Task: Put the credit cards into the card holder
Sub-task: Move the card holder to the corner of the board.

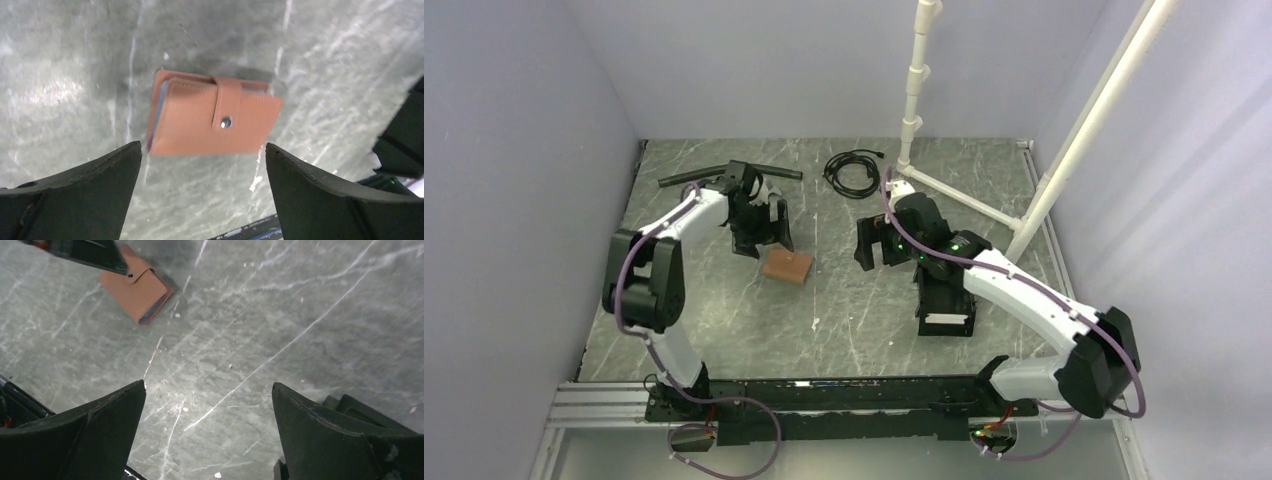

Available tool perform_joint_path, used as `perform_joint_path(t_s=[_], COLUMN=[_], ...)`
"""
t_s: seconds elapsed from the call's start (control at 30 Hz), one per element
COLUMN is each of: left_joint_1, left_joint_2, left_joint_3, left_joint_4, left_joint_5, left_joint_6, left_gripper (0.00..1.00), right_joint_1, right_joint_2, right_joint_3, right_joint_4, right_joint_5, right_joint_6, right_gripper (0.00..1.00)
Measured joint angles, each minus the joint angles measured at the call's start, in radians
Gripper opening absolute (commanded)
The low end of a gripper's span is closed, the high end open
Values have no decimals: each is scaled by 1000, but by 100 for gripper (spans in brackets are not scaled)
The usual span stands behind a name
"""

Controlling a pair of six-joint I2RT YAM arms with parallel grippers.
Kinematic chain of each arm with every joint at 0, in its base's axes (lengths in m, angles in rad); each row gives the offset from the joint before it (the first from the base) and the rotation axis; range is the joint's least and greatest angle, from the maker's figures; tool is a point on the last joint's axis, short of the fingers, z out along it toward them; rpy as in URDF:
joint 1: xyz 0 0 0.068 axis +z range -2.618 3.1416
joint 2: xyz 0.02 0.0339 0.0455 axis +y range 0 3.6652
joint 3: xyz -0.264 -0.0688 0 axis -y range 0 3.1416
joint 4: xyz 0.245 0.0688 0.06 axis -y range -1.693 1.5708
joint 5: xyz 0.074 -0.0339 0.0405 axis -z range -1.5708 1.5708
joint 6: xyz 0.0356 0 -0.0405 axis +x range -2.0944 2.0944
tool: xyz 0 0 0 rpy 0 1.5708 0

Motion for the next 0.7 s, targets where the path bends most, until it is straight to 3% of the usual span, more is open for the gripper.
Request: perform_joint_path(t_s=[0.1, 0.13, 0.23, 0.33, 0.57, 0.7], left_joint_1=[-5, 2, 27, 61, 74, 74], left_joint_2=[-102, -140, -283, -391, -350, -313], left_joint_3=[-10, -10, -43, -152, -422, -436], left_joint_4=[-37, -42, -27, 30, 236, 320], left_joint_5=[2, -10, -57, -30, 138, 176], left_joint_6=[-5, -10, -57, -112, -277, -324], left_gripper=[99, 95, 54, 39, 17, 10], right_joint_1=[9, 17, 76, 147, 151, 132], right_joint_2=[63, 87, 172, 291, 561, 674], right_joint_3=[-8, -8, -3, 37, 140, 209], right_joint_4=[1, 8, 57, 108, 318, 395], right_joint_5=[0, 8, 48, 36, -110, -200], right_joint_6=[39, 50, 51, -27, -325, -407], right_gripper=[95, 91, 72, 70, 67, 62])
